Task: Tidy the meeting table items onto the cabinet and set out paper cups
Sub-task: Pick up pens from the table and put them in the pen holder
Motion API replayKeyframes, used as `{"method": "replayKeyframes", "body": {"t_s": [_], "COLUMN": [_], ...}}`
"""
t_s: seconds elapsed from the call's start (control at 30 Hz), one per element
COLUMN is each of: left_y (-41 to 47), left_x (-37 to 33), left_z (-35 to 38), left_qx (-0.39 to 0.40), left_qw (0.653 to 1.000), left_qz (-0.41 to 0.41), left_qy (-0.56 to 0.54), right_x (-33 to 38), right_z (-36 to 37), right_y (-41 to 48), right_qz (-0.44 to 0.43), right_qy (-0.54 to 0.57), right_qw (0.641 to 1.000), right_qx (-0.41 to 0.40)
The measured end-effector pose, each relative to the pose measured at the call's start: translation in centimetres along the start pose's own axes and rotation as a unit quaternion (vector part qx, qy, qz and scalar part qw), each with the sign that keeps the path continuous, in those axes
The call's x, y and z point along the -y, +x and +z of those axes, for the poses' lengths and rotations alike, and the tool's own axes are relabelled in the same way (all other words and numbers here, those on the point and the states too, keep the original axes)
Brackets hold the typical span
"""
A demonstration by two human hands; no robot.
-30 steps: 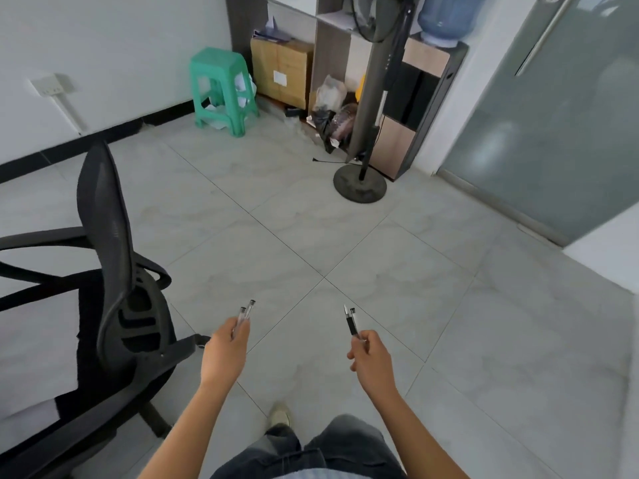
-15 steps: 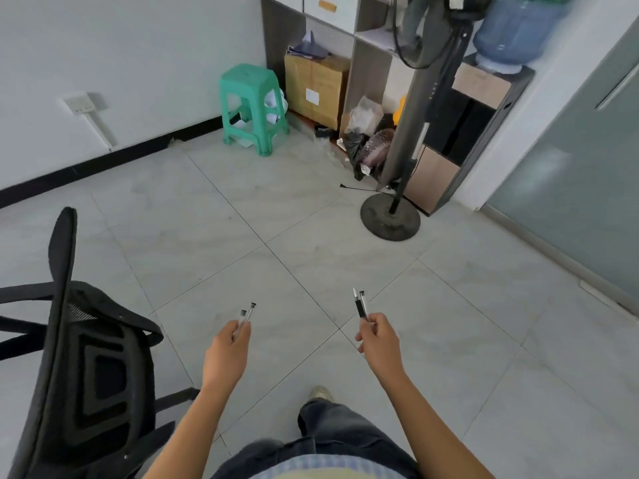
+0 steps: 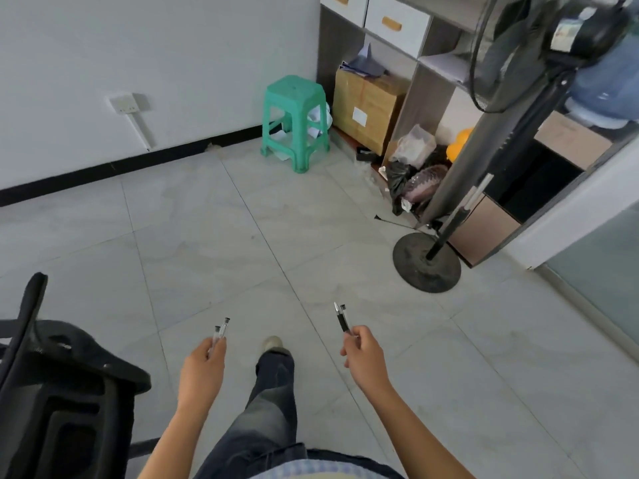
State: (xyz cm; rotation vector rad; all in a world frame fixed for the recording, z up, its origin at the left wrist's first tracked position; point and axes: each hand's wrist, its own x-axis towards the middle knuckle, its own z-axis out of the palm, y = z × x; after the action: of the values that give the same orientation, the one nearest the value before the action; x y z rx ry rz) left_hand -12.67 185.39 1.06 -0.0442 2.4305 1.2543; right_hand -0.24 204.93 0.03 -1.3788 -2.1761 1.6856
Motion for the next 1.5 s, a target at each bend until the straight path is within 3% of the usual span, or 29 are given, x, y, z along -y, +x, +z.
{"method": "replayKeyframes", "body": {"t_s": [0.33, 0.63, 0.87, 1.1, 1.3, 1.5], "left_y": [19.9, 27.3, 35.4, 38.7, 42.6, 49.7], "left_x": [-13.0, -18.1, -26.6, -34.2, -36.3, -39.3], "left_z": [1.2, 7.3, 12.6, 20.5, 22.0, 22.7], "left_qx": [0.006, 0.1, 0.034, 0.075, 0.024, -0.021], "left_qw": [0.998, 0.995, 0.998, 0.995, 0.999, 1.0], "left_qz": [0.052, 0.031, 0.045, 0.065, 0.016, -0.011], "left_qy": [-0.03, 0.003, -0.001, 0.015, 0.028, -0.006], "right_x": [10.9, 13.6, 18.8, 24.0, 24.8, 27.9], "right_z": [0.9, -0.7, -5.8, -10.9, -10.9, -11.4], "right_y": [15.2, 24.0, 37.2, 47.8, 52.9, 60.2], "right_qz": [-0.025, 0.022, -0.016, -0.039, -0.014, -0.005], "right_qy": [0.003, 0.0, 0.005, -0.001, -0.022, -0.034], "right_qw": [0.998, 0.998, 0.998, 0.999, 0.998, 0.998], "right_qx": [-0.052, -0.067, -0.054, -0.011, 0.059, 0.05]}}
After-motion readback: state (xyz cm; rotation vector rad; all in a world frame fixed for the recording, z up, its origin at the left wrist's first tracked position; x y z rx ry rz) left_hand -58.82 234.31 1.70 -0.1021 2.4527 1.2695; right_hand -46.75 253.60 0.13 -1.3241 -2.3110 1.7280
